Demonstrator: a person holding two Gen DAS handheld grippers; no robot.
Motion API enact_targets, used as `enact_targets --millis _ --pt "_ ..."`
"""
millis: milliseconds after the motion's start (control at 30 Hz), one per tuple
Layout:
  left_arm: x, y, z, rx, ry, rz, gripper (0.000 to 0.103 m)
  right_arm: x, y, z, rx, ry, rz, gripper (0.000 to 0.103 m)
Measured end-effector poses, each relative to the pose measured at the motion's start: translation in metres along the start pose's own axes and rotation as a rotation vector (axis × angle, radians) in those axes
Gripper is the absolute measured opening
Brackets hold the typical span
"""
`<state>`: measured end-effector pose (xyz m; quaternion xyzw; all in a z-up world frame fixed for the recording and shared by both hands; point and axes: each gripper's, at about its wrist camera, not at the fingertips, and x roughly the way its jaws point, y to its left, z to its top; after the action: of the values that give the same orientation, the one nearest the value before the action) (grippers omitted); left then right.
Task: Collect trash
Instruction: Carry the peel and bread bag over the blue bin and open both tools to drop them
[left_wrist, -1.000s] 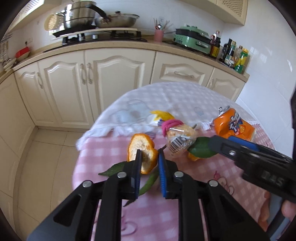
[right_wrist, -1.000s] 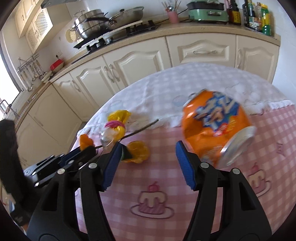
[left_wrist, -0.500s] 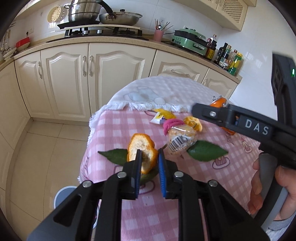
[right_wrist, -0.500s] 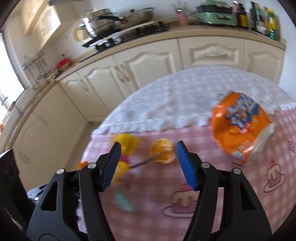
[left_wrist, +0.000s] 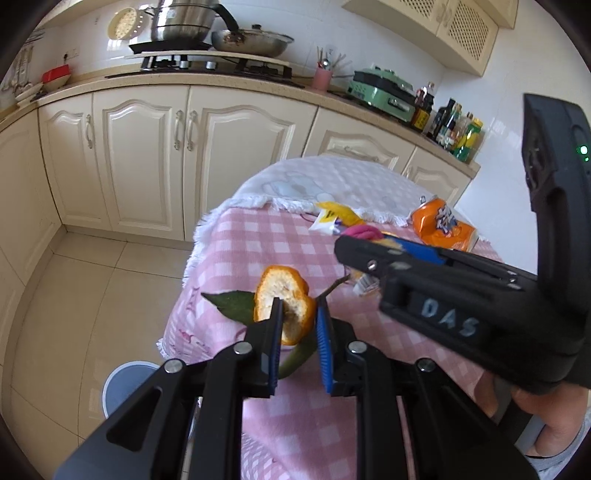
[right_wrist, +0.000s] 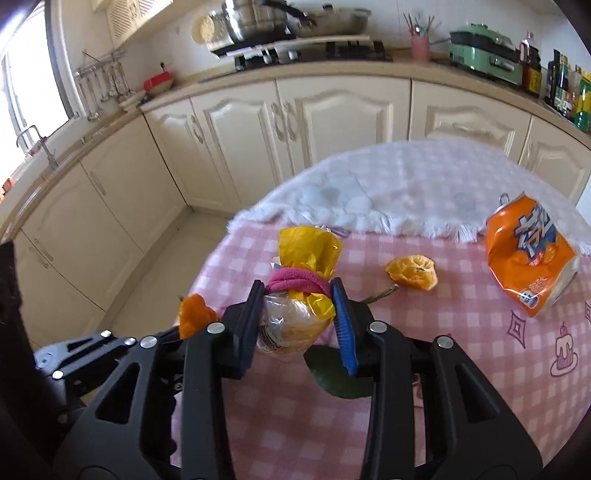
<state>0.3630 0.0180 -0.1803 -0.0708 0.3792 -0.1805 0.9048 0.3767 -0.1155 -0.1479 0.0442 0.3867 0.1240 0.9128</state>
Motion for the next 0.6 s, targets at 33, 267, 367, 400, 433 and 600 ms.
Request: enact_targets --millis 33,267,367,400,433,600 --pt "-0.005 0.003 -0.002 -0.004 -0.011 0.005 0.017 -0.005 0.007 0.000 -0.007 -0.014 0.009 0.036" --pt "-0.056 0.052 -0.024 -0.060 -0.077 0.082 0.017 -0.011 0.079 -0.005 -0.084 -0.043 0.103 0.036" --pt "-0.074 0.086 -0.042 -0.104 -0.081 0.141 0.017 0.003 0.115 -0.013 -0.111 -0.015 0.149 0.036" --pt "-0.079 0.096 -0.048 -0.121 -0.081 0.154 0.017 0.012 0.132 -0.019 -0.126 0.004 0.173 0.036" --pt "-0.084 0.107 -0.054 -0.139 -0.079 0.168 0.017 0.019 0.145 -0.024 -0.139 0.016 0.189 0.036" --pt "-0.097 0.176 -0.092 -0.259 -0.045 0.241 0.017 0.062 0.205 -0.055 -0.194 0.106 0.256 0.036"
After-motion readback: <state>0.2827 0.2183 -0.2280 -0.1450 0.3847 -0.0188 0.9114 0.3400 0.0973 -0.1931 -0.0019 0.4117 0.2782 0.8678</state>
